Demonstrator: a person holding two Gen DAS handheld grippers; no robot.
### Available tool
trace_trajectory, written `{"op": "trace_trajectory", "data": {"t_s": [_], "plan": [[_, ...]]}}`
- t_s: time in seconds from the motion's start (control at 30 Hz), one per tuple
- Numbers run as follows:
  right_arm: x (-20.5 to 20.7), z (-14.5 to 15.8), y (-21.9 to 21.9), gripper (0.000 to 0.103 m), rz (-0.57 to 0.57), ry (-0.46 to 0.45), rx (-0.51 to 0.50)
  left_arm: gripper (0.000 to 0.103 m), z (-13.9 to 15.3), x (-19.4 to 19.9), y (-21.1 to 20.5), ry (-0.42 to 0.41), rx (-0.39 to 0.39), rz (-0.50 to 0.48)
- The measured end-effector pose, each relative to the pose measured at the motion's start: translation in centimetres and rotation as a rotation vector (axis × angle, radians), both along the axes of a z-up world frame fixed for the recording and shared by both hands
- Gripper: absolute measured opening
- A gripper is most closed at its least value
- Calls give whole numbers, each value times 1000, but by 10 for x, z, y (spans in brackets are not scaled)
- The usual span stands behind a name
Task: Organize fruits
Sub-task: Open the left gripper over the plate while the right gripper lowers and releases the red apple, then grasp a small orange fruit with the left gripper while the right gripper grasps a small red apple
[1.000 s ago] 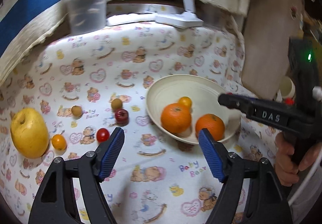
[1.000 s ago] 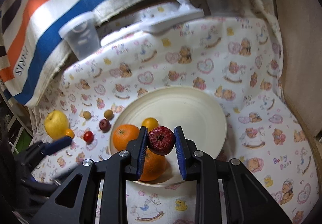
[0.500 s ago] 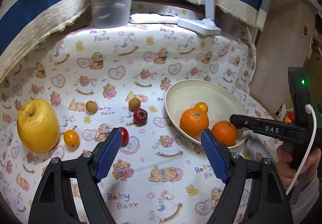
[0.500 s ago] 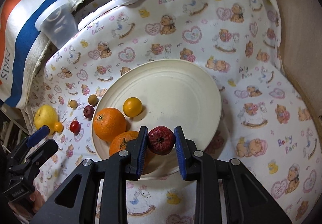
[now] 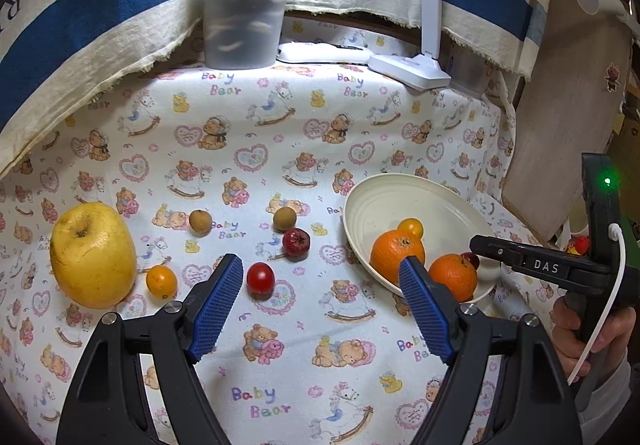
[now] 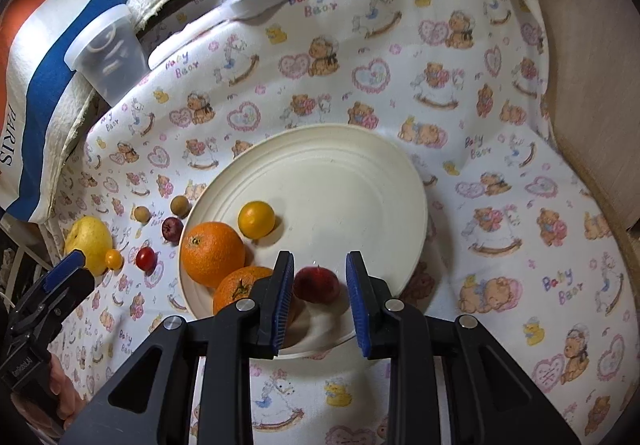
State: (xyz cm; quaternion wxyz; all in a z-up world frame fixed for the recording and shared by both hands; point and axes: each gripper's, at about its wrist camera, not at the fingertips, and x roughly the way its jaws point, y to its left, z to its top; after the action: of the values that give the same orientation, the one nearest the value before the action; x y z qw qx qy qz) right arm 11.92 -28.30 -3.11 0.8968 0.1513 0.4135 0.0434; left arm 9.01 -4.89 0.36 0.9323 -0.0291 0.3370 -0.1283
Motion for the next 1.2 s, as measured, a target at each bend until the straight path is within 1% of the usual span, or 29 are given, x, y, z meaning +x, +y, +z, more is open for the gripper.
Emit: {"op": "trace_trajectory", "data": {"t_s": [0.2,0.3,0.53,0.6,0.67,0.73,0.77,0.8,0.93,0.97,1.0,1.07,1.1,1.13,1.2], "plan": [[-8,13,4,28,1,-65,-31,79,6,-3,5,-22,-2,14],[-11,18,6,28,5,-91,-45,79,9,-5,7,-38,11,21],[-17,24,13,28,23,-130,-66,79,17,-7,14,-58,-1,33],[-18,26,14,28,24,-140,-69,81,20,-8,17,-67,-4,43],[-19,26,15,29,24,-149,-73,90,23,-9,21,-78,-10,53],[-21,28,16,33,21,-163,-80,96,27,-11,24,-92,-12,65],[-22,29,16,37,19,-171,-83,100,28,-11,25,-101,-8,73],[-23,30,17,44,17,-184,-86,101,30,-12,27,-109,-3,79],[-28,35,20,54,13,-227,-101,102,34,-13,32,-118,5,101],[-29,36,21,62,12,-240,-104,102,34,-12,34,-112,6,107],[-31,37,21,70,9,-254,-104,102,32,-9,35,-98,12,119],[-35,39,22,77,-4,-287,-107,102,26,-2,39,-42,37,155],[-36,41,23,84,-9,-303,-112,102,22,3,43,-9,37,163],[-37,42,23,88,-12,-314,-115,102,16,8,47,24,25,168],[-39,43,24,89,-20,-335,-122,102,5,18,57,86,-17,171]]}}
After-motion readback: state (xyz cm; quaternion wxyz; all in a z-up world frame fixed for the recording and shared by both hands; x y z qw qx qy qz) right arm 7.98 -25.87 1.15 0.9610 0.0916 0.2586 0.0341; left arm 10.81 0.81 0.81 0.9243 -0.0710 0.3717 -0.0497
